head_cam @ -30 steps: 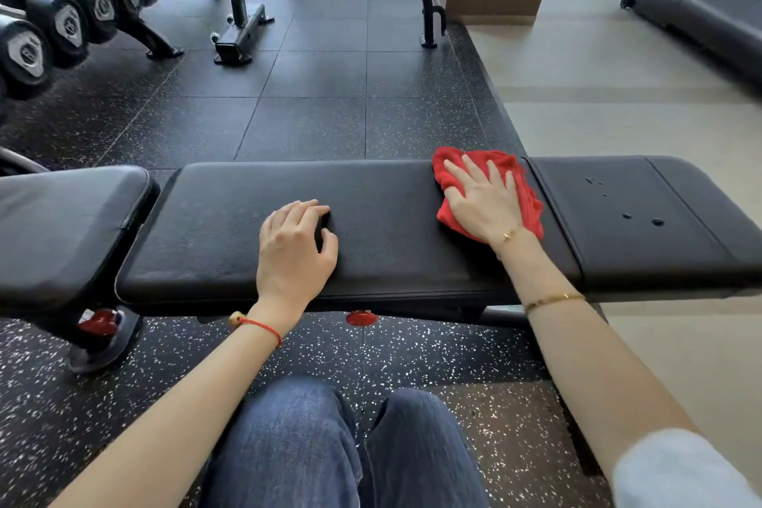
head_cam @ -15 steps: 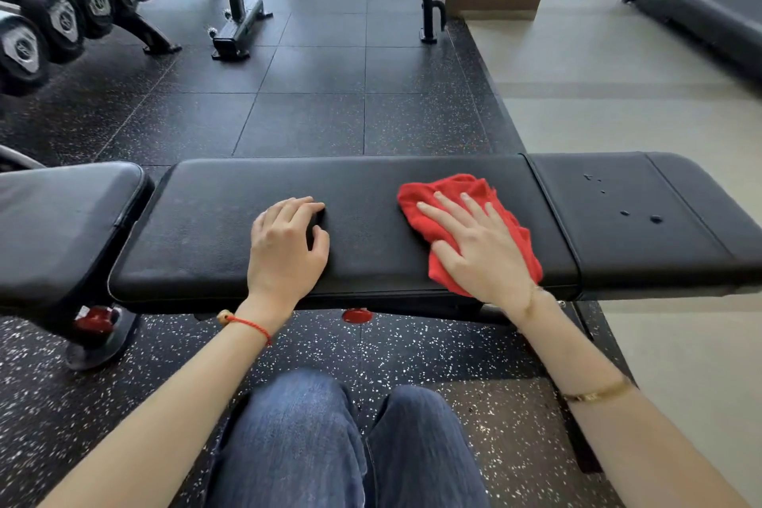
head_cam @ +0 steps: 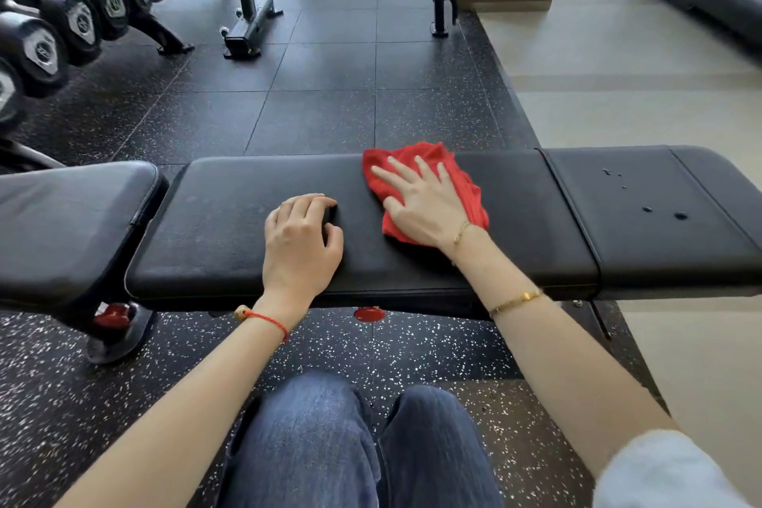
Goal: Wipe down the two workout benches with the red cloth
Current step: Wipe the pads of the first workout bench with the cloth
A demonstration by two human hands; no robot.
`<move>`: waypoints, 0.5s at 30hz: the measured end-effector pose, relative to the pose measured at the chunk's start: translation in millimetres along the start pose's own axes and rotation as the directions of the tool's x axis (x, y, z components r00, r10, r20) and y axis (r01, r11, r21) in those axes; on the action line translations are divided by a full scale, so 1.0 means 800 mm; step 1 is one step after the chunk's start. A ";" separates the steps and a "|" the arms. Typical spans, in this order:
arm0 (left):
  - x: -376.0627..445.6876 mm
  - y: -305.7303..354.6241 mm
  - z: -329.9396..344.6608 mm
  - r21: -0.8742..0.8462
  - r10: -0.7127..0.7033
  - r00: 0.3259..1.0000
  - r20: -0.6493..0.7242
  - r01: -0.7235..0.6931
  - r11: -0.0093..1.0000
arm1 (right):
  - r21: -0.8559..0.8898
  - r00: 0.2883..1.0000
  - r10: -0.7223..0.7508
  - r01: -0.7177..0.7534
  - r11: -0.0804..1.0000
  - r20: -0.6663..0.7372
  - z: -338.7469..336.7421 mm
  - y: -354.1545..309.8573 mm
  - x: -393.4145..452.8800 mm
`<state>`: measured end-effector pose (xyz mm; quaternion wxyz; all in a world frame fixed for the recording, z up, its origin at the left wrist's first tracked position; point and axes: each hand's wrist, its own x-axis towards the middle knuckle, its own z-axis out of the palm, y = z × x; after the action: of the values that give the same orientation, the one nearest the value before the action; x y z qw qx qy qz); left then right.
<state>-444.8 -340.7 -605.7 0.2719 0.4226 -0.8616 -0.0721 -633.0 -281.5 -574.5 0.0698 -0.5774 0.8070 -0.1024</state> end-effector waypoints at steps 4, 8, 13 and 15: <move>-0.001 -0.005 -0.001 -0.021 0.020 1.000 -0.001 -0.020 1.000 | -0.004 0.998 -0.061 0.060 0.998 -0.023 0.002 0.025 -0.056; -0.002 -0.003 0.000 -0.015 0.027 1.000 0.006 -0.027 1.000 | -0.010 0.990 0.100 -0.101 0.995 -0.096 -0.011 0.085 -0.076; -0.003 0.000 0.001 -0.003 0.015 1.000 0.002 -0.015 1.000 | 0.005 0.919 0.386 -0.387 0.922 -0.079 -0.034 0.131 -0.015; -0.002 0.001 0.002 0.009 0.013 1.000 0.002 -0.013 1.000 | 0.007 0.911 0.409 -0.409 0.912 -0.051 -0.034 0.124 0.010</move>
<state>-445.4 -339.1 -607.2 0.2698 0.4180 -0.8649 -0.0668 -732.8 -256.2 -572.4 0.0677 -0.3929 0.9117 -0.0989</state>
